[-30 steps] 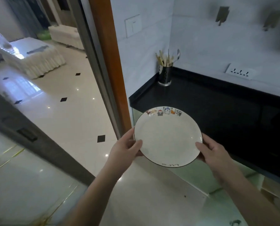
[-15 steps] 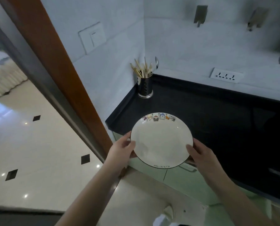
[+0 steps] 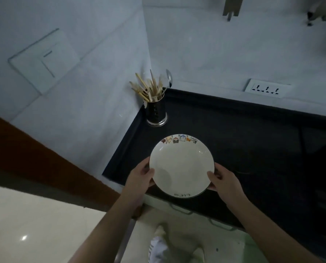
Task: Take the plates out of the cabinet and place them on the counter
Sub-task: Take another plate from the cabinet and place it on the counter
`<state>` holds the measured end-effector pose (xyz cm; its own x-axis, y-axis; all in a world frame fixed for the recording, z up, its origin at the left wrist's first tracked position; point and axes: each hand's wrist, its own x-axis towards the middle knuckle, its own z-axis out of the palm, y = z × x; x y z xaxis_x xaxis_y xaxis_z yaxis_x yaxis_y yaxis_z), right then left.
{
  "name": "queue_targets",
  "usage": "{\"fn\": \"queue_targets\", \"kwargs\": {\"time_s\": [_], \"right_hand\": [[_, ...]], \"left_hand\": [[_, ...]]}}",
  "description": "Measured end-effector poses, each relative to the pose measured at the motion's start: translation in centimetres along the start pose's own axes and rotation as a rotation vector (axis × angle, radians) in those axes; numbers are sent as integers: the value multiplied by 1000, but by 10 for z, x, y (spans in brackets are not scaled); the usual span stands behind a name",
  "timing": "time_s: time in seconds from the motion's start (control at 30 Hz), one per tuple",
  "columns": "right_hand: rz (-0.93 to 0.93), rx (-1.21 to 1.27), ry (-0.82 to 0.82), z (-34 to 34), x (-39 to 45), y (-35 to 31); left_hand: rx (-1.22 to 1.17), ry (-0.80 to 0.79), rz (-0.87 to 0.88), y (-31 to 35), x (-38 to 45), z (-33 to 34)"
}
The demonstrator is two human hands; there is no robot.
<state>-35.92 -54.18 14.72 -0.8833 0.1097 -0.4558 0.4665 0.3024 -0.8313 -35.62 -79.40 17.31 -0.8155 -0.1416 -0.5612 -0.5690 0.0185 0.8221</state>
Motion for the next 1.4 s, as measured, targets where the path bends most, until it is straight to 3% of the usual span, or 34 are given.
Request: {"fn": "queue_targets", "kwargs": {"time_s": [0.47,0.73,1.03,1.2,1.4], "right_hand": [[237,0,293,59,110,-4],[301,-59,348,66,131,5],[321,-67,354,70,133,8],[364,-58,353,69,132,4],[385,-133,298,51,103,-4]], "left_hand": [[221,-95,-45,33,158,2],[225,-98,-136,26,187,7],[264,-127,-98,24,198,5],[409,-77,8,20,194,9],[552,59,334,28,180,19]]}}
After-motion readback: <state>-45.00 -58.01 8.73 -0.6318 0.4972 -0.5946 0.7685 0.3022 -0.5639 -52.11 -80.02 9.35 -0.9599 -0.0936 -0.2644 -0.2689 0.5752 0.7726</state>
